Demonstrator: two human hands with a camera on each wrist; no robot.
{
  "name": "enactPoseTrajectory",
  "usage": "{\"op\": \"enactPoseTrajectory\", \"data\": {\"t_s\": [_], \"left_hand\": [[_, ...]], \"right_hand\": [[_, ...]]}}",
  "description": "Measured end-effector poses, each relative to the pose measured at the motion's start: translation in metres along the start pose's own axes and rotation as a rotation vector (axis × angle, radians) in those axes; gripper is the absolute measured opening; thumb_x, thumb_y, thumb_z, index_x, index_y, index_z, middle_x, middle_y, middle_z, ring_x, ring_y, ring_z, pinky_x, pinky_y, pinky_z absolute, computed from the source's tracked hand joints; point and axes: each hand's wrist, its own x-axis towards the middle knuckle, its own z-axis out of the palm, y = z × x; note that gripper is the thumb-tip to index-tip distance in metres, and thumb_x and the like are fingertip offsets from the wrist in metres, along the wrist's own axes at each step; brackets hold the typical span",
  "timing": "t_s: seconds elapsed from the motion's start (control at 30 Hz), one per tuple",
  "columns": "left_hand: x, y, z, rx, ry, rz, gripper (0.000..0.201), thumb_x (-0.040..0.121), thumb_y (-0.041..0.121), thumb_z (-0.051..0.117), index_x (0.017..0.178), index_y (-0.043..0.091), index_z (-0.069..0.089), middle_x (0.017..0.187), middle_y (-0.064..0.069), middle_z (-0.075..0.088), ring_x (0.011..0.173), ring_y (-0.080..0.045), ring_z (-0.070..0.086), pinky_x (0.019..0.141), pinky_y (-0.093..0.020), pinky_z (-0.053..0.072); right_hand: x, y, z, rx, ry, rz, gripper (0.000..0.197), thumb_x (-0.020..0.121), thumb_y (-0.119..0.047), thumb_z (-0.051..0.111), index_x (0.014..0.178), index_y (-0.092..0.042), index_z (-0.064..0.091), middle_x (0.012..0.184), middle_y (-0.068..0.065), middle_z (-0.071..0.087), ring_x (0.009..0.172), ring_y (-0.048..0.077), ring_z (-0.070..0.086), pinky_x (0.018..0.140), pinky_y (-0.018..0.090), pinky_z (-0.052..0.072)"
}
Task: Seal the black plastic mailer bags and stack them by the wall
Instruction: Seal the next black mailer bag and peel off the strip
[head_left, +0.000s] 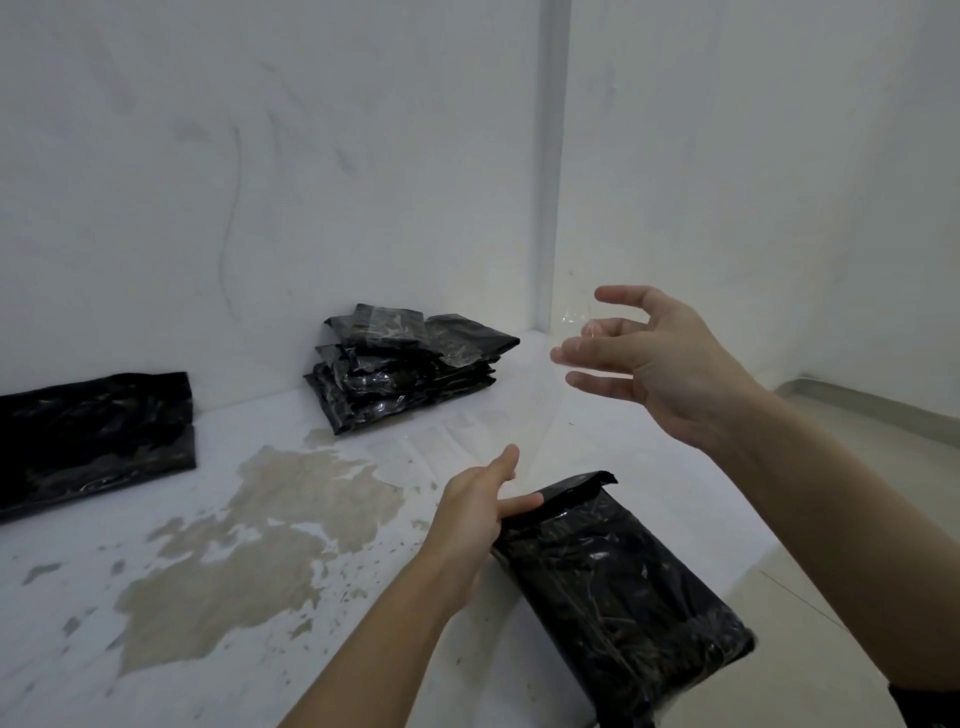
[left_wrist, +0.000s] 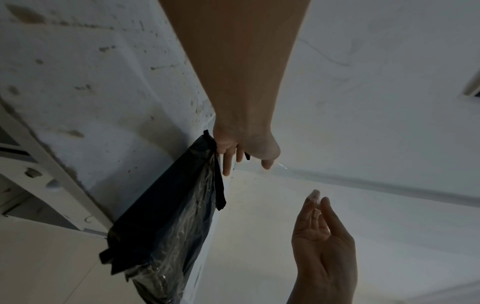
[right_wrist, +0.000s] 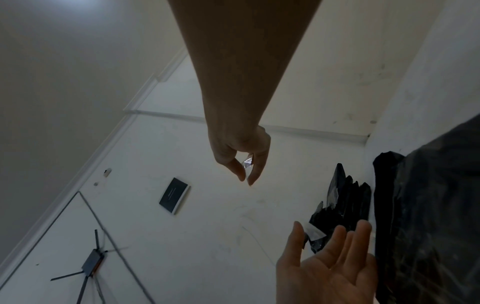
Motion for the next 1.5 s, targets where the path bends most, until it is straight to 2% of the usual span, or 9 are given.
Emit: {"op": "enactPoseTrajectory", "data": {"t_s": [0.3,0.5,0.57,0.67,0.9,1.07,1.2,1.33,1.5], "left_hand": [[0.001,-0.01,-0.006,0.012,0.056,0.146,0.024,0.102,0.021,0.042,0.084,0.011,0.056,0.068,0.011,0.071,0.096,-0.022,0.069,0.092,-0.036,0.048],[0.002,-0.016,-0.005,0.044,0.124,0.173,0.029,0.102,0.016,0.039,0.079,0.007,0.054,0.067,0.002,0.071,0.09,-0.022,0.068,0.087,-0.032,0.049],[0.002,-0.017,-0.006,0.042,0.137,0.161,0.03,0.103,0.014,0.037,0.078,0.007,0.053,0.066,0.001,0.07,0.087,-0.02,0.067,0.081,-0.027,0.046],[0.001,-0.015,-0.007,0.021,0.141,0.147,0.03,0.102,0.012,0.037,0.077,0.006,0.051,0.064,0.003,0.069,0.082,-0.019,0.067,0.075,-0.025,0.046],[-0.001,-0.015,-0.01,-0.018,0.152,0.13,0.03,0.102,0.011,0.037,0.075,0.008,0.05,0.062,0.002,0.07,0.087,-0.022,0.068,0.083,-0.028,0.046],[0.003,-0.016,-0.006,0.013,0.156,0.14,0.029,0.101,0.012,0.037,0.077,0.007,0.052,0.067,0.001,0.07,0.086,-0.02,0.069,0.077,-0.026,0.044],[0.001,-0.016,-0.005,0.003,0.153,0.138,0.028,0.102,0.012,0.035,0.078,0.007,0.051,0.062,0.003,0.07,0.088,-0.022,0.068,0.077,-0.026,0.044],[-0.001,-0.014,-0.008,-0.037,0.16,0.146,0.028,0.102,0.011,0.035,0.078,0.005,0.05,0.063,0.001,0.07,0.087,-0.023,0.069,0.084,-0.028,0.049],[-0.002,-0.015,-0.01,-0.016,0.179,0.196,0.029,0.101,0.008,0.035,0.076,0.004,0.05,0.079,-0.01,0.069,0.078,-0.022,0.07,0.086,-0.029,0.051]], "right_hand": [[0.006,0.01,-0.009,-0.068,0.063,0.025,0.045,0.086,0.0,0.065,0.124,-0.011,0.044,0.096,0.01,0.062,0.078,0.025,0.072,0.063,0.034,0.06],[0.018,0.048,-0.034,-0.434,0.238,-0.082,0.05,0.088,-0.007,0.065,0.127,-0.017,0.036,0.078,0.006,0.061,0.082,0.019,0.07,0.084,0.043,0.056],[0.017,0.066,-0.039,-0.508,0.221,-0.05,0.05,0.09,-0.013,0.062,0.128,-0.023,0.031,0.073,-0.001,0.062,0.088,0.023,0.069,0.089,0.048,0.053],[0.015,0.085,-0.044,-0.5,0.174,0.027,0.052,0.095,-0.015,0.054,0.137,-0.024,0.024,0.091,0.007,0.055,0.08,0.02,0.072,0.088,0.045,0.054],[0.001,0.106,-0.049,-0.654,0.125,0.088,0.056,0.098,-0.017,0.047,0.14,-0.032,0.013,0.093,0.004,0.054,0.087,0.028,0.067,0.093,0.046,0.049],[0.002,0.099,-0.042,-0.781,0.186,0.008,0.056,0.097,-0.011,0.047,0.142,-0.016,0.014,0.091,0.017,0.063,0.081,0.017,0.061,0.065,0.015,0.04],[0.006,0.094,-0.031,-0.569,0.215,-0.044,0.053,0.098,-0.013,0.044,0.141,-0.026,0.016,0.094,0.007,0.053,0.078,0.017,0.071,0.076,0.036,0.058],[0.0,0.105,-0.028,-0.615,0.22,-0.009,0.054,0.099,-0.011,0.041,0.143,-0.023,0.012,0.08,0.003,0.05,0.069,0.019,0.071,0.081,0.048,0.055],[-0.01,0.119,-0.022,-0.678,0.323,-0.105,0.057,0.099,-0.009,0.038,0.146,-0.02,0.008,0.075,0.0,0.049,0.07,0.015,0.069,0.074,0.03,0.05]]}}
